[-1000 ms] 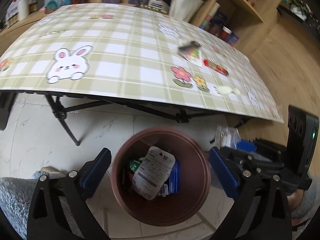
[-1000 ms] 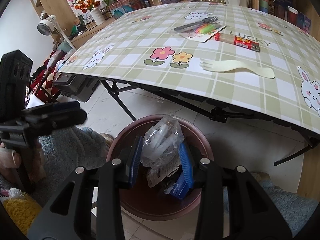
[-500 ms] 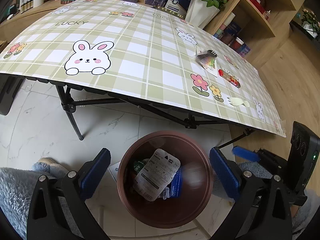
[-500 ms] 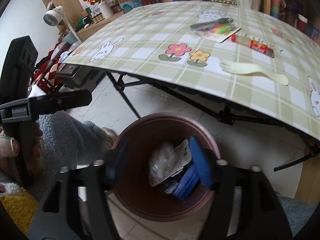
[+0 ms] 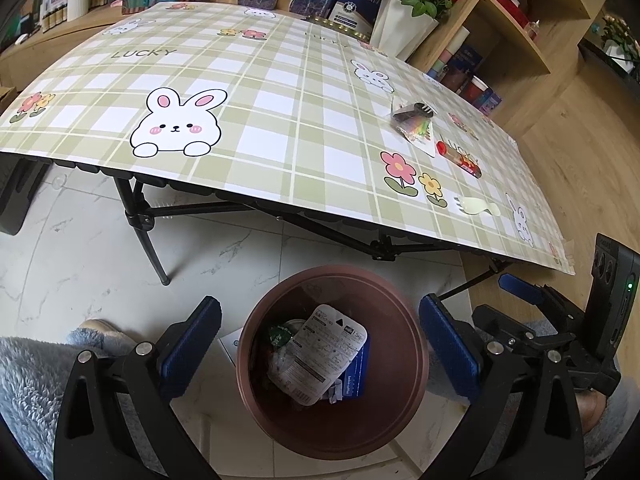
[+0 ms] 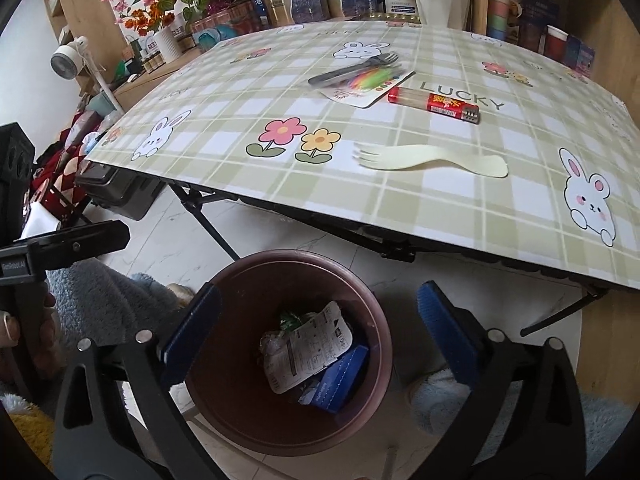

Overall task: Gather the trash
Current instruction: 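Reach to the table and grasp the white plastic spork with the right tool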

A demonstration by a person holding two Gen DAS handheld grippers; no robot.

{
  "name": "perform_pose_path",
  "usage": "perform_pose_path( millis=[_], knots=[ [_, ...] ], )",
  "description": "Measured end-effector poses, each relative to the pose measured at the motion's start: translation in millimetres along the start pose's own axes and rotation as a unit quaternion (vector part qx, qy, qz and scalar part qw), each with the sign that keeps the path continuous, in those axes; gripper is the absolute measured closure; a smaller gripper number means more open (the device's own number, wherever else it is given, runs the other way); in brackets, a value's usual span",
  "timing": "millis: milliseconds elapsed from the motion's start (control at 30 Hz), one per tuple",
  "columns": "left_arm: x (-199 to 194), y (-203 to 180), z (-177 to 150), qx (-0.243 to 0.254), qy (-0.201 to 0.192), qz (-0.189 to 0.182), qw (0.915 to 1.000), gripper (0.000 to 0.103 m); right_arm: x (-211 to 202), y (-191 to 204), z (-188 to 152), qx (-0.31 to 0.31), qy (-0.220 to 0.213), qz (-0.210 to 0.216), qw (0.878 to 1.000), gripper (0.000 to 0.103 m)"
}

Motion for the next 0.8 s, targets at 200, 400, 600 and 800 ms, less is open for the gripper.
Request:
perform_pose_path(
  millis=[200, 400, 600, 800],
  knots=[
    [-2, 1, 1, -0.003, -0.007, 0.005, 1.0, 0.006, -11, 0, 7, -0.019, -0.027, -0.017, 0.999, 0.006],
    [-6, -3, 9, 0.005, -0.02, 0.014, 0.9997, 0.006, -21, -20, 23, 0.019, -0.035, 0.006, 0.999, 0.006],
    [-11, -10, 19, 0.02, -0.039, 0.017, 0.9989, 0.006, -23, -44, 38, 0.094, -0.023, 0.059, 0.994, 0.006],
    [-10, -10, 22, 0.026, -0.047, 0.011, 0.9985, 0.006, -14, -65, 57, 0.173, -0.011, 0.098, 0.98, 0.026]
  ],
)
Point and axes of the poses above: each gripper's, at about its wrist camera, not at the fingertips, and x roughly the way its jaws point, y to its left, z to its top, the point moved 2 cm from there along x, roughly the way its jaws point, and after that the axes turned 14 degrees about y, right-handed, at the moved point
